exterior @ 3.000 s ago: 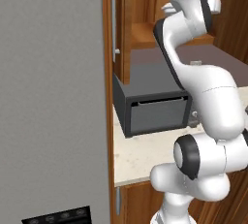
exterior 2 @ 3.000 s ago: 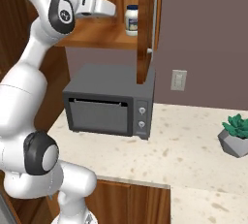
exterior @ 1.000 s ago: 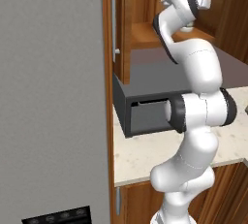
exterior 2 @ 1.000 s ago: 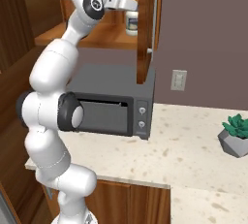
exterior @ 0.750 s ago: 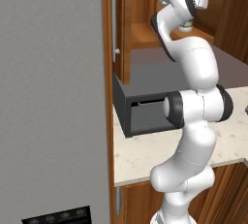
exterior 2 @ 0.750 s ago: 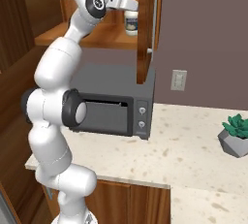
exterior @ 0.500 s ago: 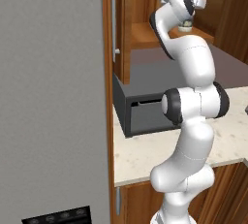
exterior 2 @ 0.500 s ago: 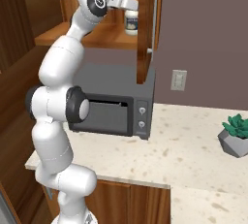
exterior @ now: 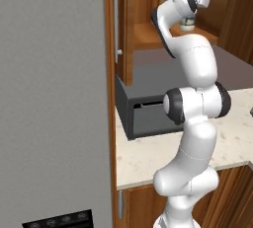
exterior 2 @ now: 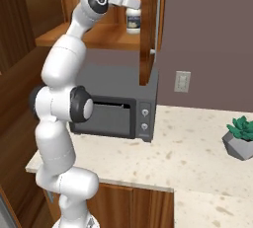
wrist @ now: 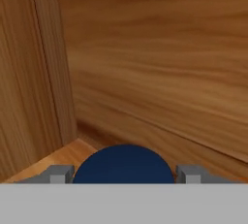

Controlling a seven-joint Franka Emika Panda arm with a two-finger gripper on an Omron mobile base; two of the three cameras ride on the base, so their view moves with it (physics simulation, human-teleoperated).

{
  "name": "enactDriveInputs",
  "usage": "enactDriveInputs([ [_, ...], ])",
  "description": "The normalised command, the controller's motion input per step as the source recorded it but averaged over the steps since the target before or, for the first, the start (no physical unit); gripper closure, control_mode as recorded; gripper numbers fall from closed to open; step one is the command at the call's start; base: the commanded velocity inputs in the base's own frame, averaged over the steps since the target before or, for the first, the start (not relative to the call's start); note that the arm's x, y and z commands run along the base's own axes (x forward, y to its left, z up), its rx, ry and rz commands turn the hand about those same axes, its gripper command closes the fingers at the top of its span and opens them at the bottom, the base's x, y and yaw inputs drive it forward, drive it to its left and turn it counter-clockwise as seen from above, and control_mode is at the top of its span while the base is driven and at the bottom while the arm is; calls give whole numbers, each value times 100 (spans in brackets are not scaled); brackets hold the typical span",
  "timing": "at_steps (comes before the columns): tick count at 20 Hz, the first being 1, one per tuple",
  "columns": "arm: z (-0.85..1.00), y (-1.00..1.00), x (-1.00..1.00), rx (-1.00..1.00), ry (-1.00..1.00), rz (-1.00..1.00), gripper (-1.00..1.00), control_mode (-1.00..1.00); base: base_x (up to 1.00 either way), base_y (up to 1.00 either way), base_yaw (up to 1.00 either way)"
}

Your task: Take 2 condiments from the cabinet and move them on the counter near the stove.Make sure the condiments are lined up with each other, next to each other.

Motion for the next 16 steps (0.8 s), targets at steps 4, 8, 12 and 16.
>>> enactDriveInputs([
  [4,-2,0,-65,3,-20,0,100,-100,0,0,0],
  [8,-7,0,-100,3,-26,0,100,-100,0,0,0],
  [12,-11,-1,-100,1,-23,0,100,-100,0,0,0],
  [16,-1,-14,-100,0,-19,0,100,-100,0,0,0],
])
